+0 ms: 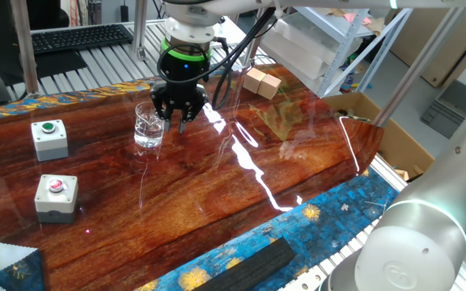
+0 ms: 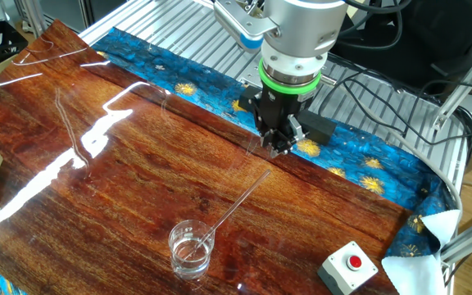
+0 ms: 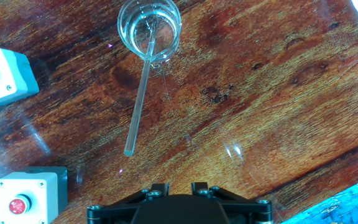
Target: Stir the beaker with a glass rod
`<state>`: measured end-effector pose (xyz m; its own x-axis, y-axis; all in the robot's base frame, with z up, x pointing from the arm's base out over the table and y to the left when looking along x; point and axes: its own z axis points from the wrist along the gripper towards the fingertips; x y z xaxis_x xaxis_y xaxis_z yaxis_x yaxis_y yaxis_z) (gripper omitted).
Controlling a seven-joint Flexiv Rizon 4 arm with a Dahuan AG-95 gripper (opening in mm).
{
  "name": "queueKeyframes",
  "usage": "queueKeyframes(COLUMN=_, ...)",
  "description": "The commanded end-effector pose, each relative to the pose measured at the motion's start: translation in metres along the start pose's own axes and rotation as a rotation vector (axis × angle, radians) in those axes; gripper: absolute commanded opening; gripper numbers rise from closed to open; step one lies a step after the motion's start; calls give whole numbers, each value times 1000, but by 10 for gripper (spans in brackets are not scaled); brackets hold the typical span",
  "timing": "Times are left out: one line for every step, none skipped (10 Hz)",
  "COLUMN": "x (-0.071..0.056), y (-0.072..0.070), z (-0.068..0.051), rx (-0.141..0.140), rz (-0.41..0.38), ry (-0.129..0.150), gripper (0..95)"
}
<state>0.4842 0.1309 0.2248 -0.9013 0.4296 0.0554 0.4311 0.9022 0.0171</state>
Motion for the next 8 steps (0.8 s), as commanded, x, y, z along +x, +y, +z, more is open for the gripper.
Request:
queueKeyframes(x=0, y=0, z=0, rx=0, rz=0, ry=0, gripper=190)
queueKeyframes(x=0, y=0, z=0, rx=0, rz=0, ry=0, gripper=190)
queueKeyframes(x=0, y=0, z=0, rx=0, rz=0, ry=0, gripper=190)
queueKeyframes(x=0, y=0, z=0, rx=0, rz=0, ry=0, gripper=190)
queueKeyframes(x=0, y=0, z=0, rx=0, rz=0, ry=0, gripper=190)
queueKeyframes(x=0, y=0, z=0, rx=0, rz=0, ry=0, gripper=190)
queueKeyframes(x=0, y=0, z=0, rx=0, rz=0, ry=0, gripper=190)
queueKeyframes(x=-6, y=55, z=-3, rx=-9, rz=141, ry=-1, gripper=190)
